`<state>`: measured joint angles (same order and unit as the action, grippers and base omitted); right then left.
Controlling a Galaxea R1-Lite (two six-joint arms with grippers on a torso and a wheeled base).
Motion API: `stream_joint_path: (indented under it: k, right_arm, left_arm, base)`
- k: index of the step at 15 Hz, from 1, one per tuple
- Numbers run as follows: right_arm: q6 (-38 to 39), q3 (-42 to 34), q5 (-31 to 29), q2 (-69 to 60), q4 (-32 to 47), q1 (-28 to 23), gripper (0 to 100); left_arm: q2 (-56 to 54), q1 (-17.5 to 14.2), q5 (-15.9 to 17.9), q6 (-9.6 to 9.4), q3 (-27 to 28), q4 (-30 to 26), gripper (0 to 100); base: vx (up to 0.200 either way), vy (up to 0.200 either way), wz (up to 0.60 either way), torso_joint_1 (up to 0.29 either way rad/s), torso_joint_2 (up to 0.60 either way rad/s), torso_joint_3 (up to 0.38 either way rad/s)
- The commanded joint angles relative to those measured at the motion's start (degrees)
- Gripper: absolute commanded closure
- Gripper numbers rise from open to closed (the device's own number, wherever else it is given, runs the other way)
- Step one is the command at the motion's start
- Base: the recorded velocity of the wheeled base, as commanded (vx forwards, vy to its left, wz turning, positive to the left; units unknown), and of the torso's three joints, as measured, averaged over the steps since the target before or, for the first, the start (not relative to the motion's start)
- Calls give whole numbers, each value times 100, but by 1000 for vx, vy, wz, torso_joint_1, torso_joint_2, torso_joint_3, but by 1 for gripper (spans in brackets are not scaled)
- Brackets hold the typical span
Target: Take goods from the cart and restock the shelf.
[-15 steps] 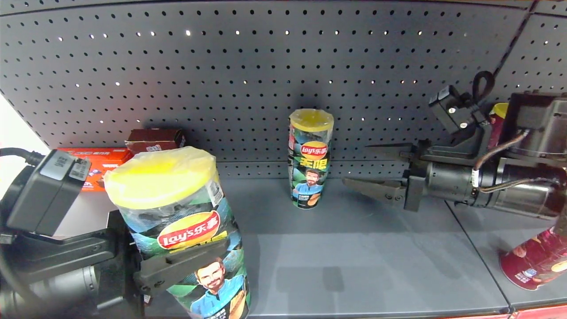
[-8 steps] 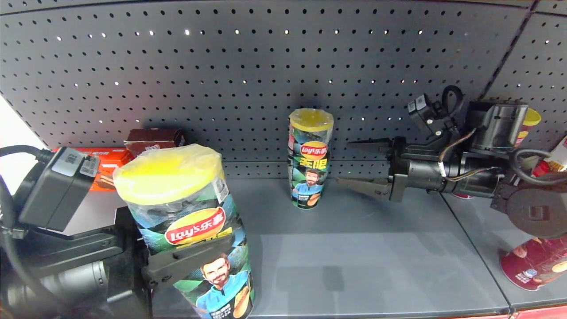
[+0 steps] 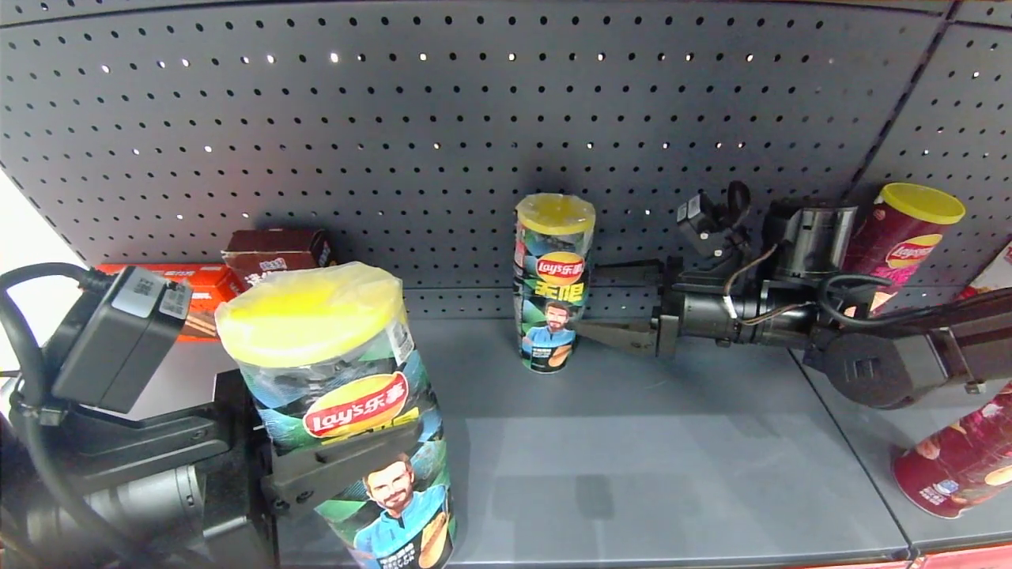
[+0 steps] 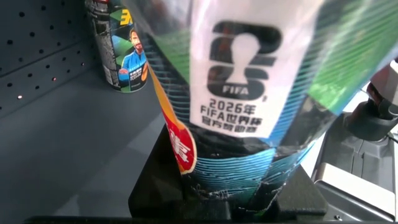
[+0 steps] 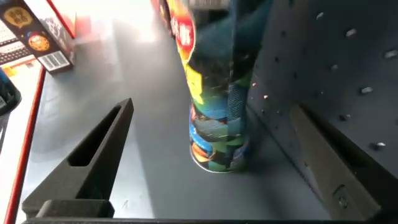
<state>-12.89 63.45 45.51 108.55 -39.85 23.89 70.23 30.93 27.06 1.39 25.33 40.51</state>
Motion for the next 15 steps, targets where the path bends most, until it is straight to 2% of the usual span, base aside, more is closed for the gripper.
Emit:
stream_joint_path:
  k: [1, 6, 12, 15]
  right_arm:
    - [-3, 18, 2, 141, -5, 63, 0]
    - [-12, -184, 2, 123, -23, 212, 0]
    - [-21, -949, -7, -255, -225, 379, 0]
    - [-12, -905, -77, -220, -260, 221, 0]
  left_arm:
    - [8, 1, 1, 2, -2, 1, 100]
    - [8, 1, 1, 2, -20, -8, 100]
    - [-1, -8, 1, 2, -28, 1, 100]
    - [-1, -8, 1, 2, -55, 1, 100]
  base:
    - [0, 0, 0, 0, 0, 0]
    - [0, 0, 0, 0, 0, 0]
    - [0, 0, 0, 0, 0, 0]
    - [0, 0, 0, 0, 0, 0]
